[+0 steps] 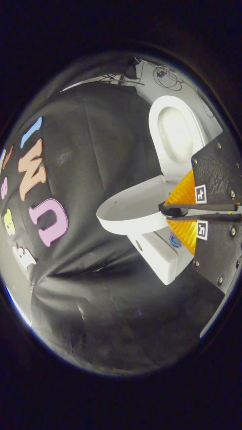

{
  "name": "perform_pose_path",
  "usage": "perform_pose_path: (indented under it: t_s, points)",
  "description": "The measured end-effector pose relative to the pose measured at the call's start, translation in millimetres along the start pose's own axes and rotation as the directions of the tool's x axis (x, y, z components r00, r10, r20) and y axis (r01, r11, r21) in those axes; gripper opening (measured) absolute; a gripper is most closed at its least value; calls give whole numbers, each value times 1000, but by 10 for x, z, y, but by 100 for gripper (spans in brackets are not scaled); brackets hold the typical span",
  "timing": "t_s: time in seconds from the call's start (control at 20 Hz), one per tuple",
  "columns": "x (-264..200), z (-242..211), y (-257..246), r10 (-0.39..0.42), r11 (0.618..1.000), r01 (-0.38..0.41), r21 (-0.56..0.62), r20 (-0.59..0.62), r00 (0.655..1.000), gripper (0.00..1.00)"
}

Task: Open the toilet lid.

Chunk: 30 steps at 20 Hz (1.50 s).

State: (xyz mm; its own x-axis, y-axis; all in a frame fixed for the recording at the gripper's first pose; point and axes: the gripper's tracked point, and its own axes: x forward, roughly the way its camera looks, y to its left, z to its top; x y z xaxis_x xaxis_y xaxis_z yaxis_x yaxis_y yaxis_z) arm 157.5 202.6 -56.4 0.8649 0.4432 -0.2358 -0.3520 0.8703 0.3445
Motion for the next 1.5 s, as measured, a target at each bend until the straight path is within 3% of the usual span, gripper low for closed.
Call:
perform_pose_path:
  t_s: [0.4,1.05,1.45,1.5]
  points:
    - [61,-47,144,39,999,-39,11,18,999,4]
    - [116,-82,291,56,992,-51,-113,36,998,4]
    - [48,-113,351,91,984,-88,-154,16,996,12]
    - [13,-96,302,78,982,-73,-172,18,997,16]
